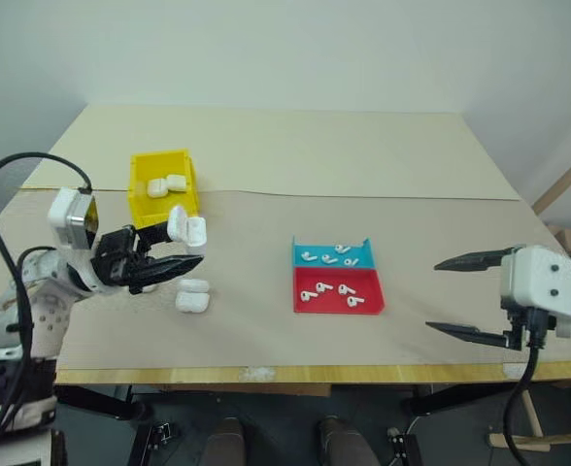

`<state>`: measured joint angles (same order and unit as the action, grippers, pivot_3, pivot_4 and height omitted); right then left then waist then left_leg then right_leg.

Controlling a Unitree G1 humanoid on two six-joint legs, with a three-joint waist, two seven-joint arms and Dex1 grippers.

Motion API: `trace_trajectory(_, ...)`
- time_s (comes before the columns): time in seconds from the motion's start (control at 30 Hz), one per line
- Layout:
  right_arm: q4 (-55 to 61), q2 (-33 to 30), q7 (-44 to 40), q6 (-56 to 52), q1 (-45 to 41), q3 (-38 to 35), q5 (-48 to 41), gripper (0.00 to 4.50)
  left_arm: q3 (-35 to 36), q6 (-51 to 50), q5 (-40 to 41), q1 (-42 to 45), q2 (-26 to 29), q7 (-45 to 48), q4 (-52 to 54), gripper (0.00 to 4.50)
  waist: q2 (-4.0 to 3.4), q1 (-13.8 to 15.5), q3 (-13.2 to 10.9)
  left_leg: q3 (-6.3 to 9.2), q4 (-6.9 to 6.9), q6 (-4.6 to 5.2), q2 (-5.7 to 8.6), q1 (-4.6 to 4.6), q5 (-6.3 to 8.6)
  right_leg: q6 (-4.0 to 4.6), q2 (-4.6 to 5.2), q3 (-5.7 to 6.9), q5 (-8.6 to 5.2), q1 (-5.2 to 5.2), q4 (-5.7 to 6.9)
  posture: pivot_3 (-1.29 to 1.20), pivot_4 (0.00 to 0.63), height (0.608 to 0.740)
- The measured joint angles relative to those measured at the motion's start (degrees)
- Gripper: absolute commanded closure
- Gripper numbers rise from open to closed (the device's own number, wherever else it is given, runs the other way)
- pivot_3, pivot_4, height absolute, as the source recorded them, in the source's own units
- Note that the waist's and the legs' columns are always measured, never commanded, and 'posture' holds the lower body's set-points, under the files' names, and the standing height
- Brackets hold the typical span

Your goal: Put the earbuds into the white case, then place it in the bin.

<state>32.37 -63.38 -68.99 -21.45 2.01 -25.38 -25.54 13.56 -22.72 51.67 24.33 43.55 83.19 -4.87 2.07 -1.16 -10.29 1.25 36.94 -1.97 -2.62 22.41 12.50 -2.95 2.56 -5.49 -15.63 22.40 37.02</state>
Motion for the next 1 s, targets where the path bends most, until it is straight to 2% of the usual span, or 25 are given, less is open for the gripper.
trace_trajectory(0.2,1.4,0.3,1.4,0.0,-2.3,4.7,0.0,0.00,-1.3,0.9,-2.2,1.2,-2.1,5.8,-4.0,1.73,0.00,-0.1,0.0,0.02,0.02,0.02,-0.01,0.00,0.01,0.07,0.00,0.00,0.04,0.00,0.03,0.00,0.150,0.740)
trace_trajectory(0.37,2.0,-0.9,3.7,-4.3,-8.9,10.6,-0.6,0.00,-1.2,5.4,-5.2,-0.7,-4.9,7.3,-3.9,1.73,-0.04,-0.2,0.0,0.00,0.03,0.02,-0.02,-0.02,0.01,0.22,0.00,-0.01,0.13,0.00,0.04,0.00,0.150,0.740)
trace_trajectory(0.57,4.8,-5.1,5.4,-17.8,-24.2,21.8,-3.8,0.00,-1.4,8.1,-8.5,-4.5,-5.8,7.5,-2.3,1.73,-0.06,-0.6,0.0,0.04,0.02,0.02,-0.09,0.05,0.01,0.24,-0.05,0.03,0.13,0.13,0.05,0.00,0.150,0.740)
trace_trajectory(0.7,6.1,-5.8,2.6,-20.5,-36.3,35.5,1.1,0.00,-1.5,10.2,-9.8,-5.5,-5.6,8.4,-1.4,1.73,-0.08,-0.7,0.0,0.01,0.04,0.02,-0.10,0.15,0.01,0.24,-0.03,0.02,0.13,0.28,0.06,0.00,0.150,0.740)
trace_trajectory(0.8,4.4,-4.2,-0.1,-20.5,-42.7,44.2,6.6,0.57,-1.9,10.4,-10.0,-6.4,-5.6,8.7,0.1,1.73,-0.09,-0.9,0.0,0.00,0.08,0.03,-0.11,0.40,0.01,0.25,-0.04,0.02,0.14,0.56,0.12,0.00,0.150,0.740)
trace_trajectory(0.9,0.2,-1.6,-2.6,-19.9,-46.5,52.1,13.5,1.60,-2.3,11.3,-10.2,-6.6,-5.8,8.7,1.5,1.73,-0.09,-1.1,0.0,0.04,0.20,0.04,-0.10,0.71,0.00,0.28,-0.05,0.03,0.16,0.85,0.22,0.00,0.150,0.740)
trace_trajectory(1.0,-4.7,2.1,-3.5,-18.4,-48.7,57.1,19.0,1.60,-2.5,11.6,-10.9,-6.8,-5.7,8.2,2.9,1.73,-0.09,-1.1,0.0,0.06,0.22,0.04,-0.09,0.78,0.00,0.29,-0.05,0.05,0.17,0.89,0.25,0.00,0.150,0.740)
